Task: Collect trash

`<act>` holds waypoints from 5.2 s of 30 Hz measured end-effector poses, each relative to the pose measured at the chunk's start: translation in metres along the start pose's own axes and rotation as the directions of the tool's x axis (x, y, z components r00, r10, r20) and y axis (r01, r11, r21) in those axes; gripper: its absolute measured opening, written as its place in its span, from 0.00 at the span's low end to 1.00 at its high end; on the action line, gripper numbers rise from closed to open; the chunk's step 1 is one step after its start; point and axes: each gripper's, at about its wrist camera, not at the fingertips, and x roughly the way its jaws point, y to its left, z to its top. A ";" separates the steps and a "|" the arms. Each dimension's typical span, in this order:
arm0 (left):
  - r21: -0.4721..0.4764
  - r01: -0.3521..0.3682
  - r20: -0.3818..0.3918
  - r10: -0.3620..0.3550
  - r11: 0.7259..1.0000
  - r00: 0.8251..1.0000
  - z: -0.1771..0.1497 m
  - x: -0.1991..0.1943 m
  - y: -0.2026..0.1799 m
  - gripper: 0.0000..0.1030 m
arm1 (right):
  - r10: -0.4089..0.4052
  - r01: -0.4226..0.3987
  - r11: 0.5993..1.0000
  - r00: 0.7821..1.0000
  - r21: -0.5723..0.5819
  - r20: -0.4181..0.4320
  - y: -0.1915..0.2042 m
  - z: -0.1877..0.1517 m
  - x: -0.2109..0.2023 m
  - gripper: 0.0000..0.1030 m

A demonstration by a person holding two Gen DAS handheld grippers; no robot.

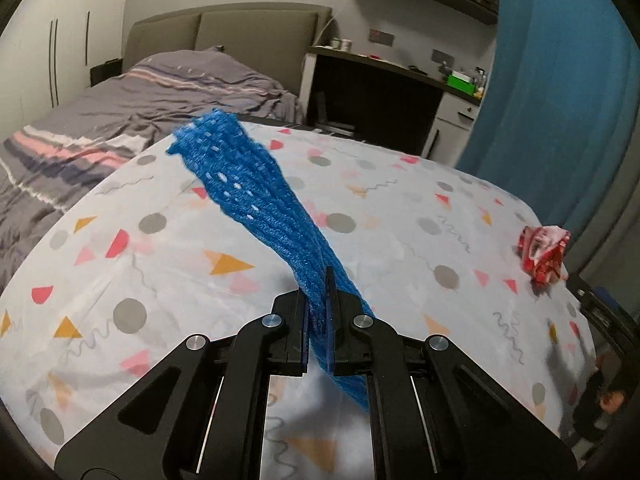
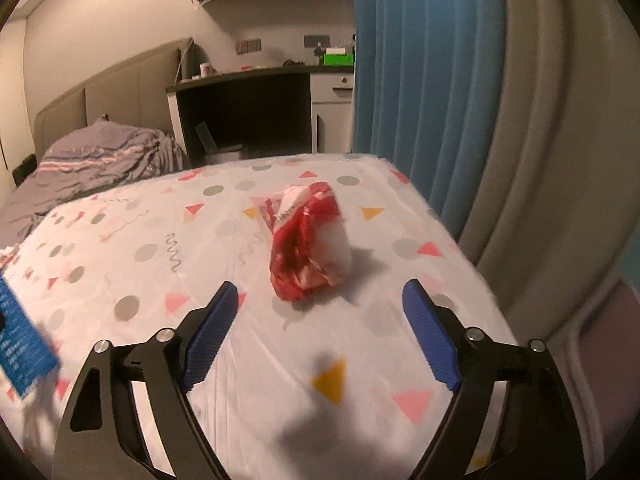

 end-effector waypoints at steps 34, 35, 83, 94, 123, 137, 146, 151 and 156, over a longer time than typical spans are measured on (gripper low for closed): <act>0.077 0.164 0.010 -0.165 0.983 0.986 -0.008 -0.028 -0.029 0.05 | -0.014 0.034 0.982 0.994 -0.186 0.106 -0.019 -0.031 -0.112 0.15; 0.086 0.173 0.013 -0.175 0.981 0.985 -0.009 -0.033 -0.034 0.05 | -0.013 0.034 0.982 0.994 -0.185 0.113 -0.024 -0.033 -0.120 0.15; 0.403 0.731 -0.351 -0.645 0.550 0.679 -0.135 -0.110 -0.406 0.06 | -0.208 0.189 0.963 0.975 0.191 0.084 -0.260 -0.118 -0.191 0.18; 0.389 0.747 -0.402 -0.630 0.539 0.664 -0.147 -0.095 -0.411 0.23 | -0.196 0.179 0.960 0.979 0.216 0.061 -0.268 -0.116 -0.184 0.30; 0.489 0.363 0.021 -0.427 0.793 0.904 -0.123 -0.174 -0.224 0.94 | -0.269 0.242 0.950 0.956 0.199 0.121 -0.182 -0.126 -0.232 0.94; 0.460 0.349 0.064 -0.422 0.817 0.904 -0.134 -0.219 -0.128 0.94 | -0.303 0.269 0.947 0.931 0.176 0.205 -0.104 -0.143 -0.290 0.94; 0.430 0.337 0.106 -0.418 0.837 0.902 -0.134 -0.240 -0.101 0.94 | -0.289 0.257 0.954 0.929 0.157 0.231 -0.074 -0.153 -0.317 0.94; 0.420 0.334 0.120 -0.416 0.844 0.901 -0.135 -0.247 -0.092 0.94 | -0.291 0.262 0.954 0.924 0.143 0.250 -0.062 -0.157 -0.325 0.94; 0.416 0.334 0.121 -0.415 0.846 0.902 -0.136 -0.250 -0.090 0.94 | -0.285 0.257 0.957 0.924 0.138 0.256 -0.055 -0.160 -0.329 0.94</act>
